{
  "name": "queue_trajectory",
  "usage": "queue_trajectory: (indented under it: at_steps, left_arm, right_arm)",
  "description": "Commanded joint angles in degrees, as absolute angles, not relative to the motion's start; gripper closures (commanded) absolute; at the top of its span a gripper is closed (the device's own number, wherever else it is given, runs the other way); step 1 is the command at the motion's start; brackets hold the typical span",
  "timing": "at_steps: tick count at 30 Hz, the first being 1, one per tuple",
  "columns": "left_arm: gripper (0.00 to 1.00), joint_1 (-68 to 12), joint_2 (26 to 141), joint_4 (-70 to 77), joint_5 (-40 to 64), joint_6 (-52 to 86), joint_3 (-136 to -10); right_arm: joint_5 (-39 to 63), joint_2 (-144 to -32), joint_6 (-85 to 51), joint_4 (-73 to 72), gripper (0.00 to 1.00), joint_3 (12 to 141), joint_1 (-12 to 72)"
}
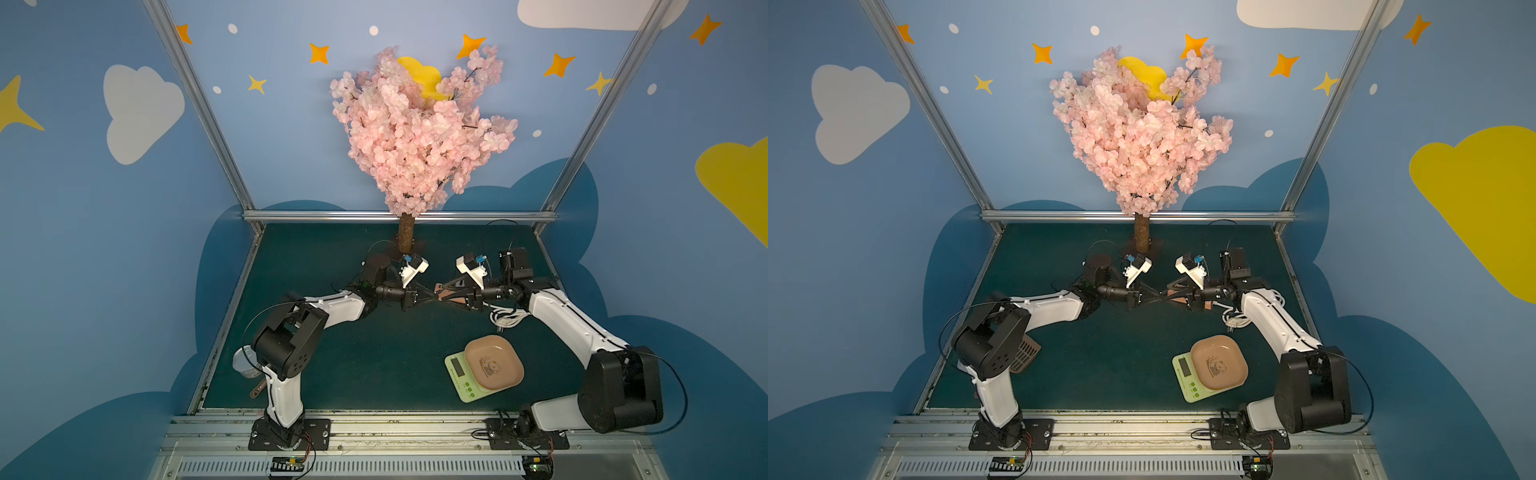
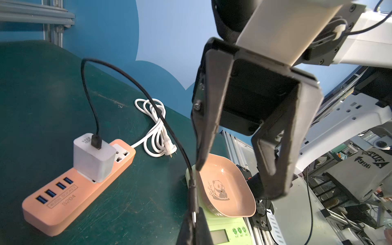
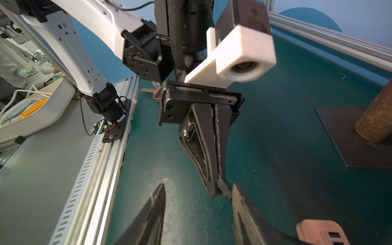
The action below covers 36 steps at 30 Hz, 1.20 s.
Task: Charge the electronic scale
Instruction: Pick up the charging cable from the center of the board.
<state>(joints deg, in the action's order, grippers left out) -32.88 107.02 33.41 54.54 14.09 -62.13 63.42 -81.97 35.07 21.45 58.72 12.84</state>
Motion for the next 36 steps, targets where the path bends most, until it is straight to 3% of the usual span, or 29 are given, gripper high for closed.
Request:
queue_trajectory:
  at_steps: [1,14,28,31,36]
  left_arm:
    - [0.96,-32.6,106.0,27.1,55.6,9.2,-64.3]
    - [0.96,-32.5,106.7,22.9,56.3,6.1,-67.0]
    - [0.95,-32.5,107.3,15.4,57.0,0.4,-70.9]
    - [0.96,-32.5,107.4,14.7,57.0,0.0,-71.4]
    - [0.95,-32.4,107.7,14.5,56.9,0.0,-72.2]
  right_arm:
    - [61.3,-82.5,37.9,23.9,0.48,61.3,13.0]
    - [59.8,-85.7,43.2,29.8,0.45,65.8,12.5]
    - [60.6,-89.6,49.0,34.7,0.5,68.4,12.9]
    - [60.6,-89.8,49.0,34.5,0.55,68.4,13.1]
    - [60.8,-90.0,49.1,34.1,0.78,68.2,13.2]
